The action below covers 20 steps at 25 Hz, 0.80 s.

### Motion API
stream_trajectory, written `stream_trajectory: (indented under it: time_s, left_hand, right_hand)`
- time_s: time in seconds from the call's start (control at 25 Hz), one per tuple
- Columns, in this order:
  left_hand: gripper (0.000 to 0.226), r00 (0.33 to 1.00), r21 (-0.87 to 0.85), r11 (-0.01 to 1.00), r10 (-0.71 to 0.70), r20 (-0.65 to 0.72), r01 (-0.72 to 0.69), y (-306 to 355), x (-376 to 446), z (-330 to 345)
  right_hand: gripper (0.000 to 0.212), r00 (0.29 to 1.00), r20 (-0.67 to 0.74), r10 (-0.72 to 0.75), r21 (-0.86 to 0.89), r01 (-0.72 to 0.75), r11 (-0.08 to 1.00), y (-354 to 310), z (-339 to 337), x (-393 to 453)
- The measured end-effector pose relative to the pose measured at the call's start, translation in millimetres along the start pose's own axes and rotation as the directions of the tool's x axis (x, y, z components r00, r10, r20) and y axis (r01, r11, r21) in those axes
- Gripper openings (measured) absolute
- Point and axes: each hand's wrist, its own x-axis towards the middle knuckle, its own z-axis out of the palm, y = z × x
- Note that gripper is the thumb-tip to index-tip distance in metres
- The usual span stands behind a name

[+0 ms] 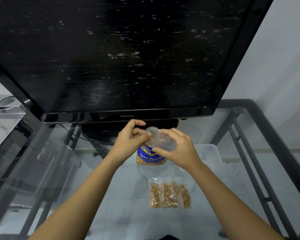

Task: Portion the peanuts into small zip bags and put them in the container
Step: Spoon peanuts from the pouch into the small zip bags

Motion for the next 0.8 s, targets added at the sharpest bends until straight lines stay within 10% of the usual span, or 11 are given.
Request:
stream_trajectory:
  time_s: [0.16,0.28,0.68,0.8]
  left_hand:
    - [0.040,0.932,0.476,0.876,0.109,-0.346,0.074,-17,28,-17]
    - [0.038,0.963,0.487,0.851,-0.075,-0.260,0.198,-30,40,-19]
    - [0.021,0.940,0.574,0.768,0.342,0.007,-0.284,-30,36,6]
    - [0.024,0.974,0.588,0.790,0.225,-0.017,-0.172,-36,42,3]
  right_hand:
    - [0.051,0.987,-0.045,0.156,0.135,-0.149,0.980,13,-3,-1]
    - [0.051,0.958,-0.034,0.284,0.240,-0.268,0.933,20,1,-2]
    - [0.047,0.898,0.038,0.439,0.357,-0.422,0.833,33,22,-12]
    - [0.043,0.895,0.062,0.442,0.364,-0.433,0.825,33,23,-13]
